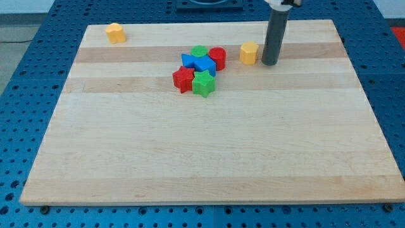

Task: Slide the yellow hexagon into the red circle

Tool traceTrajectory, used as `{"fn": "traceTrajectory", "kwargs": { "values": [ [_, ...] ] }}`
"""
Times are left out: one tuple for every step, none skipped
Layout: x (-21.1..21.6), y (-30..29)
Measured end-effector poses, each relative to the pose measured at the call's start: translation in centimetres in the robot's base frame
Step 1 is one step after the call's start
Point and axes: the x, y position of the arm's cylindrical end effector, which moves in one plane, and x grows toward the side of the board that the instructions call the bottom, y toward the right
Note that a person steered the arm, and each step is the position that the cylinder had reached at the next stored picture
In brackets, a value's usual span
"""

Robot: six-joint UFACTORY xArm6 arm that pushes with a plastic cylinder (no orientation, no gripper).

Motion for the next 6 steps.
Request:
{"fn": "traceTrajectory", "kwargs": {
  "values": [
    [-2.0, -1.5],
    [-2.3, -5.3],
    [-2.7, -9.6],
    [-2.7, -9.7],
    [-2.3, -7.5],
    [-0.6, -8.2]
  ]
}}
